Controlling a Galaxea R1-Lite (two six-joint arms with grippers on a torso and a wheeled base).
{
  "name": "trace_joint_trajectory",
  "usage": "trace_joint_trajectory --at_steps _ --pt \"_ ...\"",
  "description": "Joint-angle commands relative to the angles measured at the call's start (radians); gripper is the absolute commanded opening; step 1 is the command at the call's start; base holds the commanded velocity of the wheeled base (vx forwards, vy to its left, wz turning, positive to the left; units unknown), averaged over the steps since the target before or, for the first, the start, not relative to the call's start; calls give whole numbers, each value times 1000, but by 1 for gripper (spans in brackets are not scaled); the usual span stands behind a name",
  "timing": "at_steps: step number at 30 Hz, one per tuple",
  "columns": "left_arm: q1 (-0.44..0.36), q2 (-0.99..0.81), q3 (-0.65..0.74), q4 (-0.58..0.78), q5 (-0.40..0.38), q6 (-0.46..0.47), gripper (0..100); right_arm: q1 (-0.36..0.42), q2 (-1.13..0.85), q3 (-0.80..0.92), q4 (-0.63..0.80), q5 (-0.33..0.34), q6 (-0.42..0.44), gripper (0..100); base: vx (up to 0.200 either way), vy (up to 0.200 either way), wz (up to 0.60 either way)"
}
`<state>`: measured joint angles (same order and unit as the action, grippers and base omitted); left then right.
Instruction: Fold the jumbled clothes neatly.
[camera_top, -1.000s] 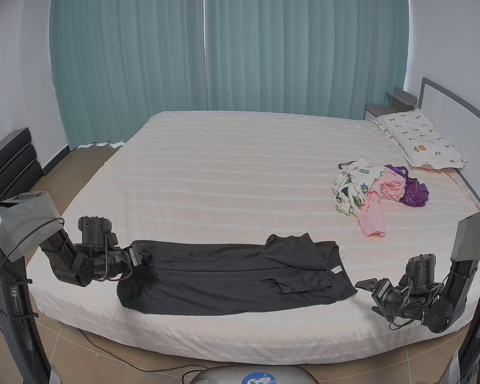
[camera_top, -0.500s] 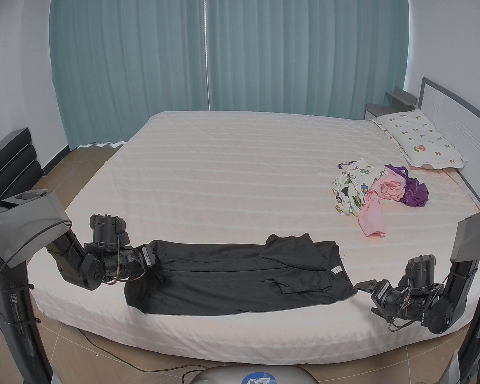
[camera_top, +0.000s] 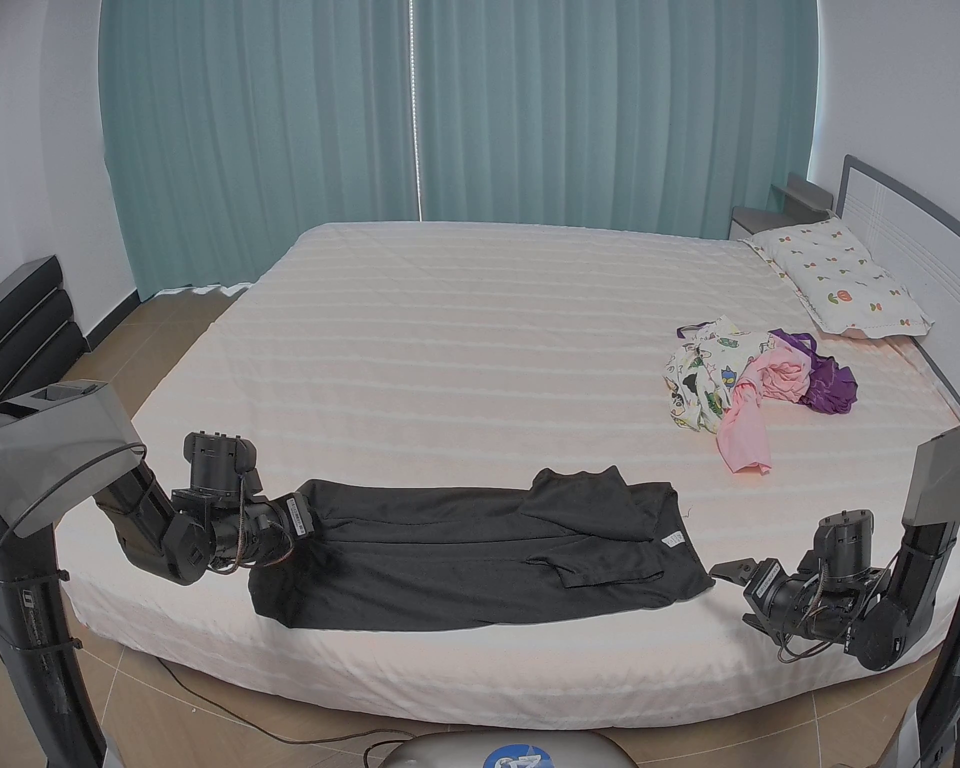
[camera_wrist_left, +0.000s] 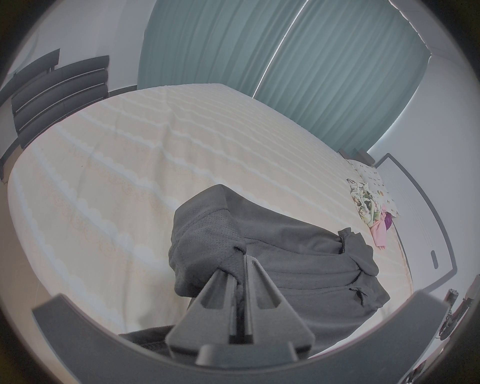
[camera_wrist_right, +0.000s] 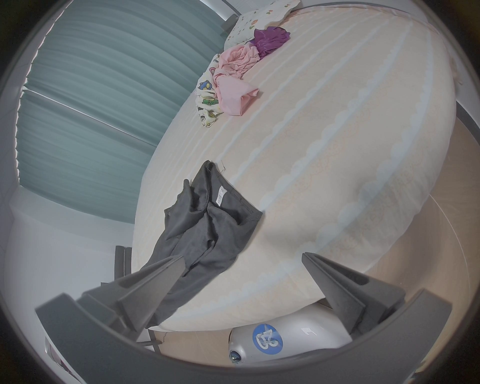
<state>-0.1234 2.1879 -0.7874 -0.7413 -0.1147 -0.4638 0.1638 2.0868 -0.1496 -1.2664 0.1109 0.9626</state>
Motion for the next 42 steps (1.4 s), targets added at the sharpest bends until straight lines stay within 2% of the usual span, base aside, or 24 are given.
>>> trace_joint_trajectory --at_steps 1,10,22,42 --pt "-12 -7 1 0 4 -4 0 5 7 10 -10 1 1 100 0 0 0" --pt "-68 -7 -1 0 49 -3 0 8 6 10 -8 3 1 100 0 0 0" --pt "-113 -3 -6 2 56 -3 0 11 7 15 -10 3 1 100 0 0 0" --pt "-120 -8 -13 2 78 -4 0 10 10 15 -11 23 -1 100 0 0 0"
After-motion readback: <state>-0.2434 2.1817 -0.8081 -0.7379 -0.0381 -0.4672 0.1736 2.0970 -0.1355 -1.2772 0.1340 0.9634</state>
